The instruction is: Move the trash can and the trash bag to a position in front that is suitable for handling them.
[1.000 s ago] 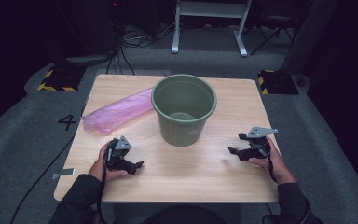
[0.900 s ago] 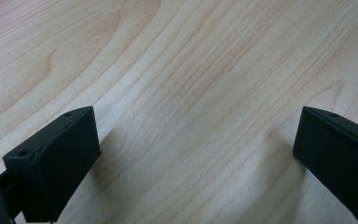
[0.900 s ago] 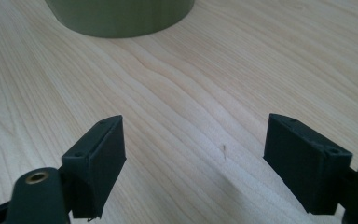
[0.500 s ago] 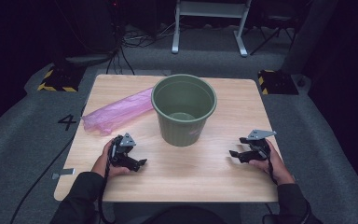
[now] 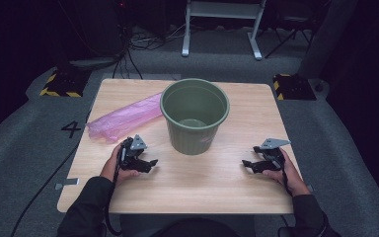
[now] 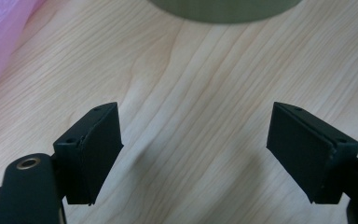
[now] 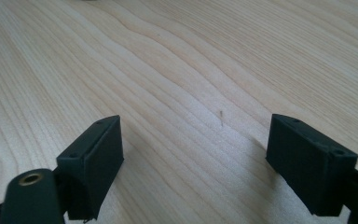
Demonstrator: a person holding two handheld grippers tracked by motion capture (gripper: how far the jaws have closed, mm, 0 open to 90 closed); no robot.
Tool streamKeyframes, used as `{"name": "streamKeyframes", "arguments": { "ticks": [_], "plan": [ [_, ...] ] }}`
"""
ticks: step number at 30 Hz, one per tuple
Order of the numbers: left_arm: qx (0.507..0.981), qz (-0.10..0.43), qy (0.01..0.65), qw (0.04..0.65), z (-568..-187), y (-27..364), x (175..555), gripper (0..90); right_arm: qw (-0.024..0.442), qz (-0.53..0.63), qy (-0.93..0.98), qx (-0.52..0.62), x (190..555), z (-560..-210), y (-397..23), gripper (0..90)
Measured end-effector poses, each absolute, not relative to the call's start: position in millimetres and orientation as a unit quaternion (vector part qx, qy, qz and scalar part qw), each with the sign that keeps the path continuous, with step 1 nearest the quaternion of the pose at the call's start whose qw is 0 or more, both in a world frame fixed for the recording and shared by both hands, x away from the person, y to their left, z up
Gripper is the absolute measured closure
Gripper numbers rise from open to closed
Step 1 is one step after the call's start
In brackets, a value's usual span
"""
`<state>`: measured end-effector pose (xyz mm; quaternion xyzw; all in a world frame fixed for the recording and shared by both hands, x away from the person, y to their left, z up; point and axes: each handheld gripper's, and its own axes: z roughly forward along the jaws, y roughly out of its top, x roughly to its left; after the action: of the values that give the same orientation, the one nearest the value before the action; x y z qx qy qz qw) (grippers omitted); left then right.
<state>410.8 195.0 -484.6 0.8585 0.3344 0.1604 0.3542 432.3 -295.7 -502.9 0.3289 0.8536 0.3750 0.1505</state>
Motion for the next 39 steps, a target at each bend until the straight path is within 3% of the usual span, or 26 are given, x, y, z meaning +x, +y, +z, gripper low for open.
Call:
{"name": "streamKeyframes", "arguments": {
  "ticks": [13,39],
  "plan": [
    [0.863,0.167,0.322,0.353,-473.4,168.1,433.5,18.0,0.149,0.375,0.853,0.330,432.8,-503.1,-295.3,17.4],
    [0.884,0.125,0.268,0.361,-477.3,140.1,468.6,16.1,0.147,0.376,0.857,0.322,431.9,-503.1,-294.7,17.3]
  ]
}}
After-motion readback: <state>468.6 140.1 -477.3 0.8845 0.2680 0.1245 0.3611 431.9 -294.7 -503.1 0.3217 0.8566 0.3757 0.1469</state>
